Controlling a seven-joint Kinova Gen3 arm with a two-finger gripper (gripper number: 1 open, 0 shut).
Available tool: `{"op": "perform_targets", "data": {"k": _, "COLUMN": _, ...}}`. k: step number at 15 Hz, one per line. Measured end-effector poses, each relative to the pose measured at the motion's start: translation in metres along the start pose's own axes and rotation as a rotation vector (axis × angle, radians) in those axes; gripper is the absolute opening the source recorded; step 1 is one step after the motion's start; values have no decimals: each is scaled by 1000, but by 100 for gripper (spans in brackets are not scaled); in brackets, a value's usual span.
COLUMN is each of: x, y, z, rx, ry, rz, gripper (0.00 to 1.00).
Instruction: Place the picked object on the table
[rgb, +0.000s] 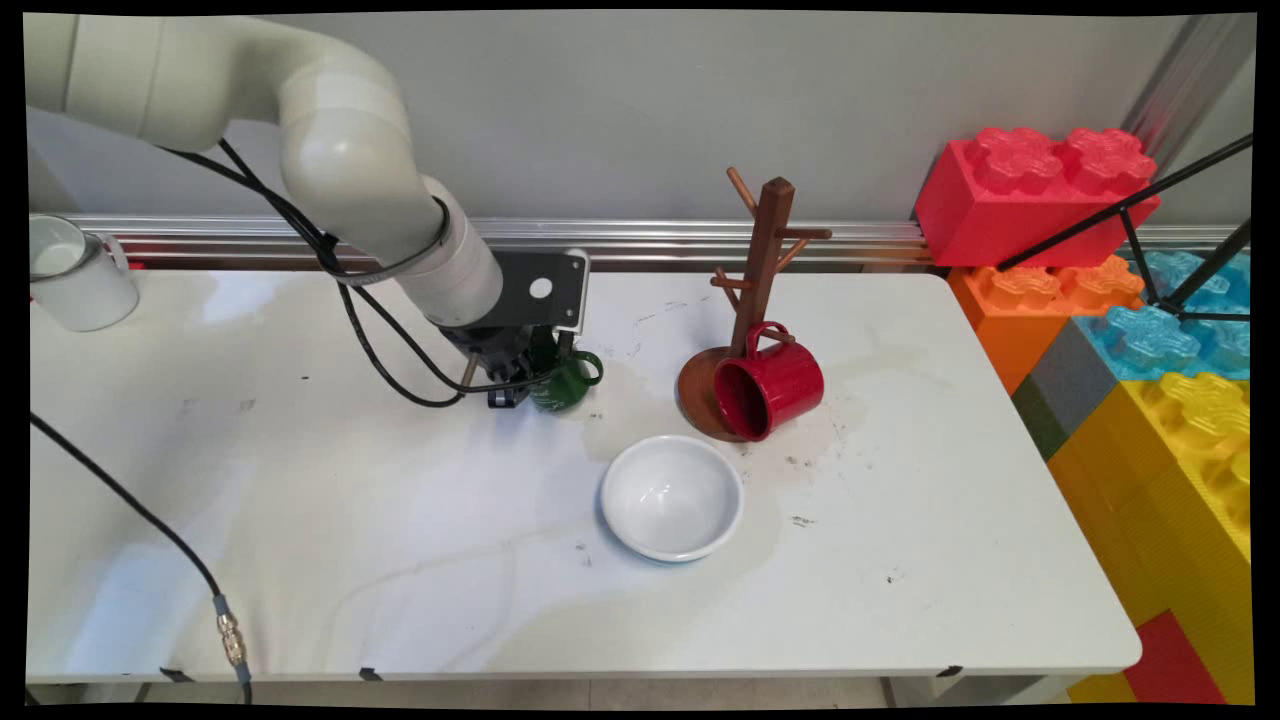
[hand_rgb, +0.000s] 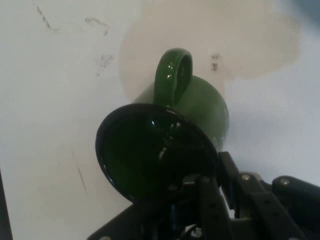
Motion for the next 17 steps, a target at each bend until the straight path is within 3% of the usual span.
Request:
{"op": "perform_targets", "data": {"k": 8, "x": 0, "y": 5, "z": 14, "rx": 9, "ry": -22, "rz": 0, "gripper": 0}}
{"op": "perform_targets", "data": {"k": 9, "x": -1, "y": 5, "z": 16, "rx": 8, "ry": -22, "rz": 0, "gripper": 100}}
{"op": "perform_targets", "data": {"k": 17, "x": 0, "y": 9, "z": 17, "rx": -9, "ry": 8, "rz": -32, "gripper": 100}}
